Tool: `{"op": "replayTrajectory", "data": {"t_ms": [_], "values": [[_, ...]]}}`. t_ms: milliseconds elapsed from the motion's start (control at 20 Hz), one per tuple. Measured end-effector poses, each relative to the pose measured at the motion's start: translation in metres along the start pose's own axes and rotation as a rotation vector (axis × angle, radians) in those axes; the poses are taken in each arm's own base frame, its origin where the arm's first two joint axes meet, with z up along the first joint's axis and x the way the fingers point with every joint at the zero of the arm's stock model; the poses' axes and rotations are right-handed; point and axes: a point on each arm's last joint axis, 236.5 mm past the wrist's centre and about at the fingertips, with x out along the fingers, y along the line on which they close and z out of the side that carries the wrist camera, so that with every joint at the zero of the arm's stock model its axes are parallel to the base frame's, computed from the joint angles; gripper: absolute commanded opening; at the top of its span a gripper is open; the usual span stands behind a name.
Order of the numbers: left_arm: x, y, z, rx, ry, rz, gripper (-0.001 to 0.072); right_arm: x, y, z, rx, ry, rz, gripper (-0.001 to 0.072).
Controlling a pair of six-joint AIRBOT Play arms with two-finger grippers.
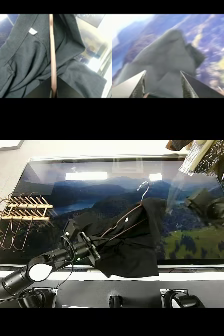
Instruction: Fold the clothes and pants, and hang the long-sleeved shirts on hangers.
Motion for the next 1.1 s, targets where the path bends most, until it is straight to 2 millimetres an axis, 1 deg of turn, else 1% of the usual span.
{"op": "replayTrajectory", "data": {"t_ms": [50, 150, 250, 350, 450, 500, 600, 750, 850, 950, 1100], "values": [[0.000, 0.000, 0.000, -0.005, 0.002, -0.001, 0.0018, 0.005, -0.003, 0.000, -0.052, 0.048, 0.012, 0.0420], [0.000, -0.003, -0.004, -0.010, 0.017, -0.012, 0.0018, 0.017, 0.001, -0.009, -0.246, 0.165, 0.090, 0.0419], [0.000, -0.007, -0.011, -0.015, 0.046, -0.031, 0.0019, 0.025, 0.011, -0.022, -0.544, 0.246, 0.218, 0.0420], [-0.001, -0.011, -0.015, -0.014, 0.066, -0.045, 0.0019, 0.032, 0.022, -0.031, -0.844, 0.263, 0.364, 0.0428], [-0.001, -0.013, -0.018, -0.016, 0.077, -0.053, 0.0019, 0.037, 0.028, -0.036, -1.069, 0.246, 0.469, 0.0430], [-0.001, -0.013, -0.019, -0.017, 0.081, -0.055, 0.0018, 0.042, 0.029, -0.038, -1.148, 0.242, 0.505, 0.0435], [-0.001, -0.014, -0.020, -0.017, 0.086, -0.059, 0.0019, 0.050, 0.027, -0.041, -1.251, 0.245, 0.554, 0.0452], [-0.001, -0.015, -0.021, -0.017, 0.091, -0.062, 0.0019, 0.063, 0.023, -0.048, -1.330, 0.270, 0.608, 0.0460], [-0.001, -0.015, -0.021, -0.017, 0.091, -0.062, 0.0019, 0.073, 0.020, -0.051, -1.356, 0.289, 0.632, 0.0461], [-0.001, -0.015, -0.022, -0.017, 0.092, -0.063, 0.0019, 0.084, 0.017, -0.054, -1.359, 0.311, 0.656, 0.0491], [-0.001, -0.015, -0.022, -0.017, 0.093, -0.063, 0.0019, 0.099, 0.019, -0.060, -1.358, 0.330, 0.696, 0.0491]]}}
